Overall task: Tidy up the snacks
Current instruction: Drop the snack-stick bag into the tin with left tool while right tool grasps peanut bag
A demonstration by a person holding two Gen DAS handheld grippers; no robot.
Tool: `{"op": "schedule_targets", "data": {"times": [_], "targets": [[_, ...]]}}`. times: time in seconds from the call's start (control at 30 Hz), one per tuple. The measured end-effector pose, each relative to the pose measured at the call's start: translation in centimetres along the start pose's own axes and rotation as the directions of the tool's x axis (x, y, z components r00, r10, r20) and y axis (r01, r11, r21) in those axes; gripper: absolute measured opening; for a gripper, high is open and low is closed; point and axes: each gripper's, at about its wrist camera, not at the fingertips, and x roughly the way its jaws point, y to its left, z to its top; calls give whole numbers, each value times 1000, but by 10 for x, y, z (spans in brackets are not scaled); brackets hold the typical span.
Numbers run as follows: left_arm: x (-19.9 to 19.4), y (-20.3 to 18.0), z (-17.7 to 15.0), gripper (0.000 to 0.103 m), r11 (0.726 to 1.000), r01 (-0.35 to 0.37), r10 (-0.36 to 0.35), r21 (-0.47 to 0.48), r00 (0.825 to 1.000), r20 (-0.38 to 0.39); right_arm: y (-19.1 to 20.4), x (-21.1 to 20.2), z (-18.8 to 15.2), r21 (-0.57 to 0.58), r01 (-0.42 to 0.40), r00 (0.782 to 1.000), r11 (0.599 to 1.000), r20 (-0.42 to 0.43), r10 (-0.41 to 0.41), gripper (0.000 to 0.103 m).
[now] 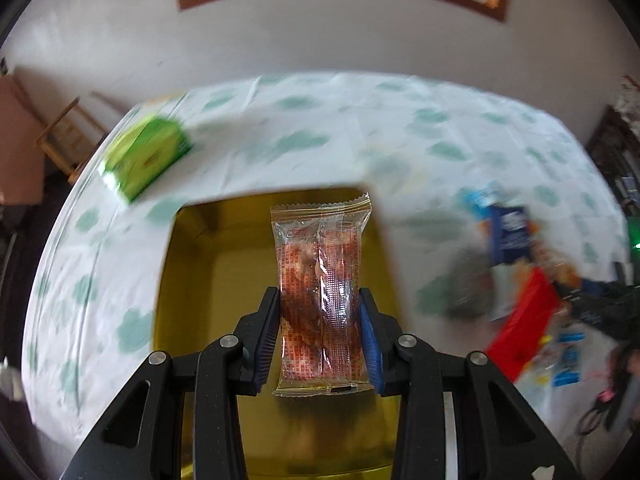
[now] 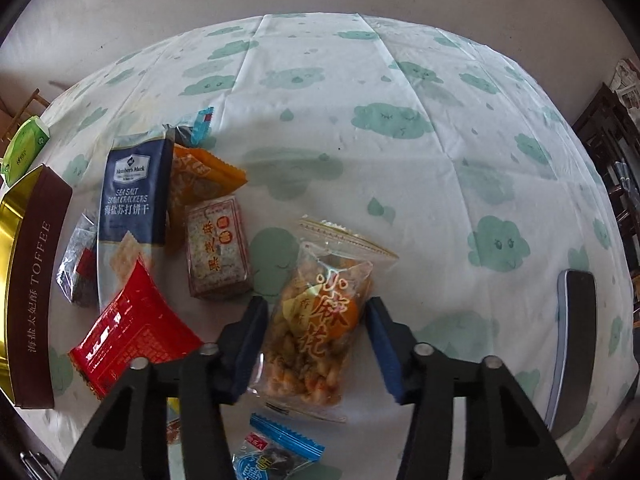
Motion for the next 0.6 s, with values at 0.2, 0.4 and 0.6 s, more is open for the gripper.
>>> {"op": "schedule_targets", "data": {"times": [0.2, 0.4, 0.6], "targets": [[25, 31, -20, 34, 997, -75, 74, -2, 992, -98, 0, 1, 2, -5, 3, 1000, 1000, -13, -4, 50], [27, 37, -34, 34, 995, -99, 100, 14, 987, -124, 2, 1, 2, -4, 8, 1000, 1000, -15, -8, 50], [33, 45, -40, 35, 993, -119, 121, 25, 981, -154, 0, 0, 1, 1, 9, 1000, 1000, -11, -9, 50]]}}
